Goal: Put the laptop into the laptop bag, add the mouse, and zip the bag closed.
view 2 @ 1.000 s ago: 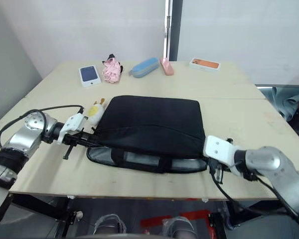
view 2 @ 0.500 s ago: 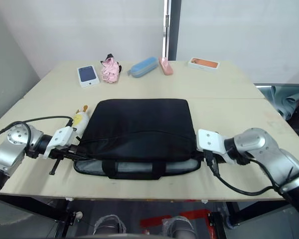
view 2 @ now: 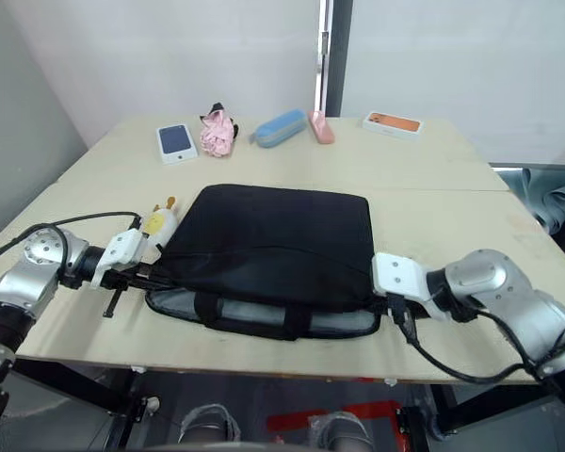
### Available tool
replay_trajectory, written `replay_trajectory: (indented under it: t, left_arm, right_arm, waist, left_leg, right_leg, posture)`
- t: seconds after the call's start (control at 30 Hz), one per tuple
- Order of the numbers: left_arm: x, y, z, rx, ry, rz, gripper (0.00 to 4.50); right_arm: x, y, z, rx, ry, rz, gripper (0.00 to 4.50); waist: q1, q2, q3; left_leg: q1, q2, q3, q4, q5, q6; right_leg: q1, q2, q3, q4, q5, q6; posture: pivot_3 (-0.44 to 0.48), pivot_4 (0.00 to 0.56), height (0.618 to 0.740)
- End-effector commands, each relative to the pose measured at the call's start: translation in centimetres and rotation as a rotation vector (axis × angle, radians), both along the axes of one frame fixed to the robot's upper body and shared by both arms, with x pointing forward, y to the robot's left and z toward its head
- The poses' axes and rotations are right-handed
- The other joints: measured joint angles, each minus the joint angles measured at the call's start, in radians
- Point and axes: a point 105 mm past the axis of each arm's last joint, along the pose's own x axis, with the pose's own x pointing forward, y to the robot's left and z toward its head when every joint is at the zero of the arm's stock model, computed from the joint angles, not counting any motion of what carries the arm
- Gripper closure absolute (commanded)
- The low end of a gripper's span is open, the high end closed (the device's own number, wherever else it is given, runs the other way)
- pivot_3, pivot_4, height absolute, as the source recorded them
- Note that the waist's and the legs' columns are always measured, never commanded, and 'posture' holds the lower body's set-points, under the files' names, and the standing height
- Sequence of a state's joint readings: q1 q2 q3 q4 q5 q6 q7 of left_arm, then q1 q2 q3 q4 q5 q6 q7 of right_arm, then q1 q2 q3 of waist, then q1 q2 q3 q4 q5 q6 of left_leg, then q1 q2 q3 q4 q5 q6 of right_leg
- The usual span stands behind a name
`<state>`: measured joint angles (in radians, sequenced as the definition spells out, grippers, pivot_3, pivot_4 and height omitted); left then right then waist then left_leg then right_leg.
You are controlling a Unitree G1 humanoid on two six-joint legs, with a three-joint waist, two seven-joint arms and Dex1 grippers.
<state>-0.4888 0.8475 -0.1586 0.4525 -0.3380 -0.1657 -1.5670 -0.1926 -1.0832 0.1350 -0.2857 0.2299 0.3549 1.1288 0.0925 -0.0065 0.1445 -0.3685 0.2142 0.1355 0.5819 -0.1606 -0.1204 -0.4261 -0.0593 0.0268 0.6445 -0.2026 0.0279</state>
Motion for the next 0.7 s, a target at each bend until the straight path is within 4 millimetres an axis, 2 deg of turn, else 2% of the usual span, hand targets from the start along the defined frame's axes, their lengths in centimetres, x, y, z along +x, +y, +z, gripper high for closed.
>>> replay_trajectory:
  t: [0.03, 0.2, 0.33, 0.67, 0.7]
  left_arm:
    - [0.4, -0.3, 1.1, -0.036, -0.013, 0.011, 4.5]
    - [2.0, -0.5, 0.7, -0.025, -0.056, 0.046, 4.5]
    - [2.9, 0.0, 0.1, 0.001, -0.073, 0.076, 4.5]
    - [2.9, 0.5, 0.4, -0.031, -0.049, 0.087, 4.5]
    - [2.9, 0.6, 0.7, -0.053, -0.034, 0.103, 4.16]
  right_arm:
    - [1.9, -2.0, 0.8, -0.058, -0.081, -0.08, 4.48]
    - [2.7, -1.9, 1.2, -0.062, -0.094, -0.076, 4.48]
    - [2.3, -1.6, 1.1, -0.057, -0.07, -0.049, 4.48]
    - [2.2, -2.0, 1.0, -0.047, -0.05, -0.078, 4.48]
    - [2.1, -2.1, 1.1, -0.034, -0.031, -0.096, 4.15]
  waist:
    - [0.001, 0.0, 0.0]
    - [0.003, 0.0, 0.0]
    - [0.003, 0.0, 0.0]
    - [0.003, 0.0, 0.0]
    - [0.003, 0.0, 0.0]
  left_leg:
    - [0.0, 0.0, 0.0, 0.0, 0.0, 0.0]
    - [-0.001, 0.0, 0.0, -0.001, 0.0, 0.0]
    - [-0.001, 0.0, 0.001, -0.001, 0.0, 0.0]
    - [-0.001, 0.0, 0.001, -0.002, 0.0, 0.0]
    - [-0.001, 0.0, 0.001, -0.002, 0.0, 0.0]
  right_leg:
    - [0.0, 0.0, 0.0, 0.0, 0.0, 0.0]
    - [-0.001, 0.0, -0.001, -0.001, 0.0, 0.0]
    - [-0.001, 0.0, -0.001, -0.002, 0.0, 0.0]
    - [-0.001, 0.0, -0.001, -0.002, 0.0, 0.0]
    - [-0.001, 0.0, -0.001, -0.002, 0.0, 0.0]
  posture:
    - [0.0, 0.15, 0.74]
    - [0.0, 0.15, 0.74]
    - [0.0, 0.15, 0.74]
    - [0.0, 0.15, 0.74]
    - [0.0, 0.15, 0.74]
